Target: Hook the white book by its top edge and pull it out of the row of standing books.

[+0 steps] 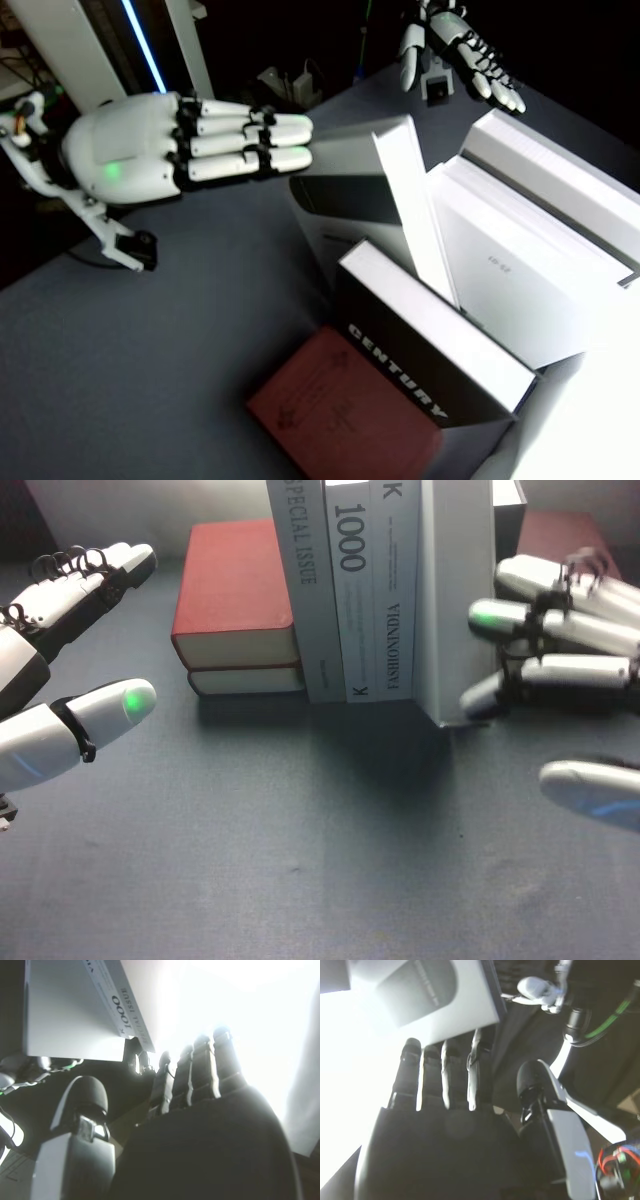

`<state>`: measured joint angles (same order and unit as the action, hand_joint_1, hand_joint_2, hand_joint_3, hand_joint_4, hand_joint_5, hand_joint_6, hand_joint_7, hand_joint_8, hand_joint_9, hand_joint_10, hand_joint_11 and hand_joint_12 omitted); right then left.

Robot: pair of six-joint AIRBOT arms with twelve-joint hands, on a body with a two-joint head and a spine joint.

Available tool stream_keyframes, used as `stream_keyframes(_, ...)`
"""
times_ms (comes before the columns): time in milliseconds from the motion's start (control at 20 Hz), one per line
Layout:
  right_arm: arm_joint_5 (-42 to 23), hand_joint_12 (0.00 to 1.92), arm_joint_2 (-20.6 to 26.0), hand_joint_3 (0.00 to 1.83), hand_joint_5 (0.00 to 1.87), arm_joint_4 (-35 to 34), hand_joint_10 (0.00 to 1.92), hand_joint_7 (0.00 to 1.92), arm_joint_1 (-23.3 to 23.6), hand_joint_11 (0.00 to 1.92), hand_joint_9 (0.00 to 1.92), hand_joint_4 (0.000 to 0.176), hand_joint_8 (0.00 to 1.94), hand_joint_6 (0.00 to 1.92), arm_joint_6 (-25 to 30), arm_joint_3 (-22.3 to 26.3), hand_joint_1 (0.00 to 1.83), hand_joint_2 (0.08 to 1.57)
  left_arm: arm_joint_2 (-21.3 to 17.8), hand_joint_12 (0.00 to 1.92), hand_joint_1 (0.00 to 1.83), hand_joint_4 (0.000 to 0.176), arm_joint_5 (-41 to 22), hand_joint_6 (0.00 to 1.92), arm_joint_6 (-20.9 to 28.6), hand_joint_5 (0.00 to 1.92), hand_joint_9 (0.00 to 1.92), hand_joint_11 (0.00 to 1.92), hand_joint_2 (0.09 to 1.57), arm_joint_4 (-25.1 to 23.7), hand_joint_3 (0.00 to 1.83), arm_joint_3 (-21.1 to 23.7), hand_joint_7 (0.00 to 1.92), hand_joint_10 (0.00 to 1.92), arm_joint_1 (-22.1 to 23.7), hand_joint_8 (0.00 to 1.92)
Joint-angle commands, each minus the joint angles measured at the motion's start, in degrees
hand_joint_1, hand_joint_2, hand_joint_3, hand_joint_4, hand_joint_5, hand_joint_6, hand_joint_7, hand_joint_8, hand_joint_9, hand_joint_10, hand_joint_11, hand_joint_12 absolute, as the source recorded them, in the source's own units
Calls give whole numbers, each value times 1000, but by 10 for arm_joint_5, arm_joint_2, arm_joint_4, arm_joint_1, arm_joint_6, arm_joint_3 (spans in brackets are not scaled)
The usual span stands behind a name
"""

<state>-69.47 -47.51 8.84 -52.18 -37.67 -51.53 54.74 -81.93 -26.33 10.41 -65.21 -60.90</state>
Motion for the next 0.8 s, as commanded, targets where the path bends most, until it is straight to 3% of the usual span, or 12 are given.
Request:
stream_keyframes(0, -29, 0, -3, 0, 478, -13, 5, 207, -3, 0, 11, 0, 12, 633, 10, 0, 219, 1454, -5, 0, 264, 39, -76, 5, 2, 48, 0, 0, 1353, 11, 0, 0, 0, 0, 3, 0)
stream_keyframes(50, -29, 6, -5, 2, 457, -11, 19, 211, -16, 2, 36, 0, 7, 692, 21, 2, 205, 1464, -5, 0, 247, 39, -76, 5, 1, 53, 0, 0, 1354, 12, 0, 0, 0, 0, 3, 0)
stream_keyframes(150, -30, 964, -11, 0, 521, -9, 142, 321, -32, 0, 192, 0, 38, 669, 40, 2, 272, 1467, -5, 0, 215, 39, -77, 2, 1, 52, 0, 0, 1358, 13, 1, 1, 0, 0, 2, 0)
stream_keyframes(200, -30, 1364, -14, 0, 558, -9, 210, 416, -39, 0, 321, 0, 57, 686, 46, 2, 347, 1444, -5, 0, 189, 48, -77, 1, 1, 45, 0, 0, 1356, 14, 1, 1, 0, 0, 2, 0)
stream_keyframes(250, -30, 1507, -16, 0, 570, -9, 242, 468, -44, 0, 378, 0, 62, 701, 51, 2, 310, 1447, -5, 0, 185, 53, -77, 0, 1, 43, 0, 0, 1356, 14, 1, 1, 0, 0, 2, 0)
stream_keyframes(350, -32, 1581, -18, 0, 515, -9, 432, 627, -48, 136, 504, 0, 46, 638, 56, 2, 298, 1466, -5, 0, 162, 56, -78, 1, 1, 40, 0, 0, 1354, 15, 0, 1, 0, 0, 1, 0)
stream_keyframes(450, -46, 1632, -17, 2, 482, -19, 612, 728, -50, 20, 435, 0, 52, 553, 57, 2, 289, 1485, -5, 0, 161, 56, -80, 1, 1, 33, 0, 0, 1355, 17, 1, 2, 0, 0, -2, 0)
stream_keyframes(500, -60, 1663, -14, 4, 460, -27, 745, 785, -53, 8, 439, 0, 76, 617, 57, 2, 267, 1505, -5, 0, 159, 62, -81, 1, 1, 32, 0, 0, 1354, 18, 0, 2, 0, 0, -4, 0)
stream_keyframes(550, -75, 1677, -11, 6, 405, -36, 872, 849, -56, 158, 541, 0, 135, 766, 54, 3, 369, 1527, -5, 0, 200, 62, -81, 4, 1, 42, 0, 0, 1354, 18, 0, 2, 0, 0, -4, 0)
stream_keyframes(600, -89, 1656, -7, 2, 361, -48, 893, 857, -59, 199, 581, 0, 185, 853, 46, 6, 428, 1528, -5, 0, 214, 61, -81, 4, 1, 43, 0, 0, 1357, 18, 0, 2, 0, 0, -4, 0)
stream_keyframes(650, -106, 1689, 0, 5, 306, -64, 925, 865, -64, 57, 569, 0, 278, 957, 32, 11, 281, 1553, -5, 0, 224, 67, -81, 3, 1, 44, 0, 0, 1351, 18, 0, 2, 0, 0, -4, 0)
stream_keyframes(750, -133, 1540, 10, 97, 184, -89, 956, 671, -73, 1, 429, 0, 612, 1004, 12, 16, 69, 1570, -5, 0, 165, 58, -82, 1, 1, 27, 0, 0, 1361, 19, 3, 2, 0, 0, -5, 0)
